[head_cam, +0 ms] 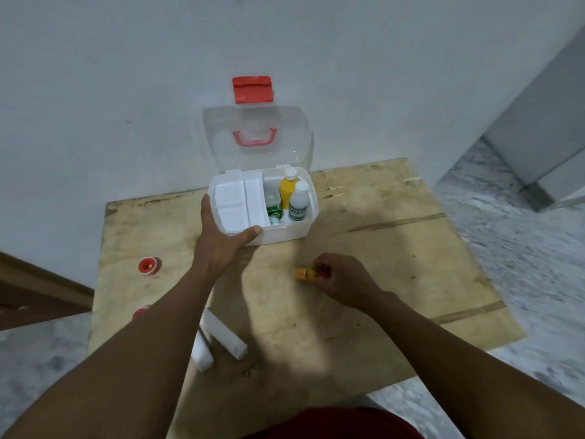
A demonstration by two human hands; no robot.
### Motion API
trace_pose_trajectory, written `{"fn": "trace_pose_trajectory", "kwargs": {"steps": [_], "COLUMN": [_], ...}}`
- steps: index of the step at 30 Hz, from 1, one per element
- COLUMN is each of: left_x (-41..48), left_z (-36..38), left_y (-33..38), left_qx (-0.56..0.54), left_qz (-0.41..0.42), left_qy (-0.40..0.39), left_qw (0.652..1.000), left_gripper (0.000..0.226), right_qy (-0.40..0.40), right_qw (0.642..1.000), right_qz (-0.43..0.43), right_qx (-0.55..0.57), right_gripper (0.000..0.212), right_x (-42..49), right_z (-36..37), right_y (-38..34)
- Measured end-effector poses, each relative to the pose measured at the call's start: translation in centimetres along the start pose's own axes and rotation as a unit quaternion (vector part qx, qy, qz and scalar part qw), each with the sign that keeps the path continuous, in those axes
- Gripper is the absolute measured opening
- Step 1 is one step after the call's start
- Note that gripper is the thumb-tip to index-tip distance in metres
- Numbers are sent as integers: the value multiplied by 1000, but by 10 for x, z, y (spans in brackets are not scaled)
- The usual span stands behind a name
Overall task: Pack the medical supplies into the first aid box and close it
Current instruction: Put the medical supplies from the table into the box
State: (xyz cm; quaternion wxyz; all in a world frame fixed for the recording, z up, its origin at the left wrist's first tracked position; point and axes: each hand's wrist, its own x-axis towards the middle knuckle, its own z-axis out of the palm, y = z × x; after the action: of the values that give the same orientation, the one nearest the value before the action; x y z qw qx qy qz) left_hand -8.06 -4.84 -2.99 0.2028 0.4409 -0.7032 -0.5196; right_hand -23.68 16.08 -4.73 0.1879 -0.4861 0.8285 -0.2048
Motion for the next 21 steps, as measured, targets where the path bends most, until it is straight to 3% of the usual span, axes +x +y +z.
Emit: {"fn": "trace_pose_trajectory", "kwargs": {"steps": [3,9,13,21], "left_x": [-1,-2,-2,3], "left_z": [0,1,0,-5], "left_y": [2,7,6,1], "left_qx": [3,6,0,24], "left_qz": [-13,-3,1,4], "left_qy": [1,6,10,3], "left_qw": [1000,1000,1000,1000], "left_gripper": [116,104,103,107], "right_qy": [30,125,198,275], "right_qw": [996,967,953,945], "right_qz": [-58,-82,-85,-3], "right_qx": [62,208,212,175], "right_gripper": [18,22,24,24], "right_x": [2,20,39,63], "right_z": [-12,-56,-67,-58], "right_y": [-10,-48,-61,-72]}}
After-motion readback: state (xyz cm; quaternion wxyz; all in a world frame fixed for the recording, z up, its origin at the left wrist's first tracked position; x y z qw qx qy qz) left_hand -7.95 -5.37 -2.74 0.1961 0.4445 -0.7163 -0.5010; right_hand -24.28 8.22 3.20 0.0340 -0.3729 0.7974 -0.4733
